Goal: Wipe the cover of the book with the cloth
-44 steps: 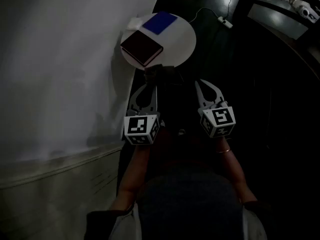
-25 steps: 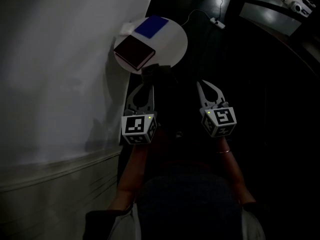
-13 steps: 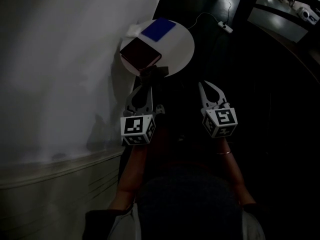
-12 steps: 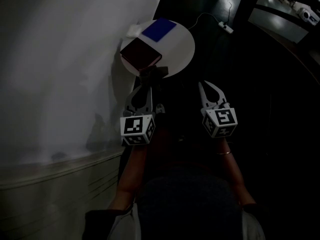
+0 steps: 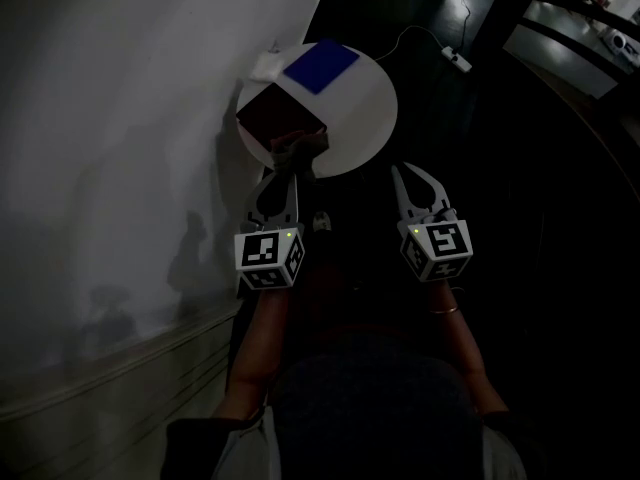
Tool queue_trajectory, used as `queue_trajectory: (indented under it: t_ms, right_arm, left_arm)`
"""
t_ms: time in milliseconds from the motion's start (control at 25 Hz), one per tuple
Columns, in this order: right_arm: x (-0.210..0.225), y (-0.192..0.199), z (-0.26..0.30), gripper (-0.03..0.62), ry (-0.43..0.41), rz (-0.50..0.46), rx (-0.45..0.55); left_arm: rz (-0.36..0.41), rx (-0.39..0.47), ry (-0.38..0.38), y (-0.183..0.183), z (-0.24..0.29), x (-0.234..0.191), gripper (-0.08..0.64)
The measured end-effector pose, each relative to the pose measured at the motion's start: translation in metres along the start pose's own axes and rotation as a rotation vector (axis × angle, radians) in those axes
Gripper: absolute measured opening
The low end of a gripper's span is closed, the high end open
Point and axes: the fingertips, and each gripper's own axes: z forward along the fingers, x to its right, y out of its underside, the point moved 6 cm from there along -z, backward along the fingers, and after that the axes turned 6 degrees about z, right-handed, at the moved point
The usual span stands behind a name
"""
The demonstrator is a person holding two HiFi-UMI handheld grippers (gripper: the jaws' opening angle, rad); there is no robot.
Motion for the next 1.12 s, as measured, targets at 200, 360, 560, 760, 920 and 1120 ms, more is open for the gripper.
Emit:
queue_trajectory:
  t_ms: [200, 360, 560, 760, 920, 1120]
  right_arm:
    - [0.007, -0.006, 0.057, 0.029, -0.023, -0.011, -0.020]
    - [0.011, -0.011, 0.105, 0.029, -0.033, -0.013, -0.054]
    - [0.015, -0.028, 0.168, 0.029, -0.038, -0.012, -0.065]
    - [0.009, -0.041, 0.227, 0.029, -0.047, -0.004, -0.085]
    - [0.002, -0.046, 0.271, 0.029, -0.074, -0.027, -0.096]
    - [-0.011, -0.047, 0.311, 0.029, -0.108, -0.037, -0.113]
  left_arm:
    - [-0.017, -0.051, -0.011, 0.006, 0.047, -0.036, 0.034]
    - [-0.029, -0.055, 0.001, 0.001, 0.087, -0.064, 0.034]
    - [-0.049, -0.090, 0.002, 0.000, 0.130, -0.098, 0.034]
    - [-0.068, -0.105, 0.001, 0.001, 0.164, -0.130, 0.034]
    - [-0.084, -0.116, -0.008, 0.003, 0.184, -0.155, 0.034]
    - [-0.105, -0.121, -0.017, 0.006, 0.201, -0.179, 0.034]
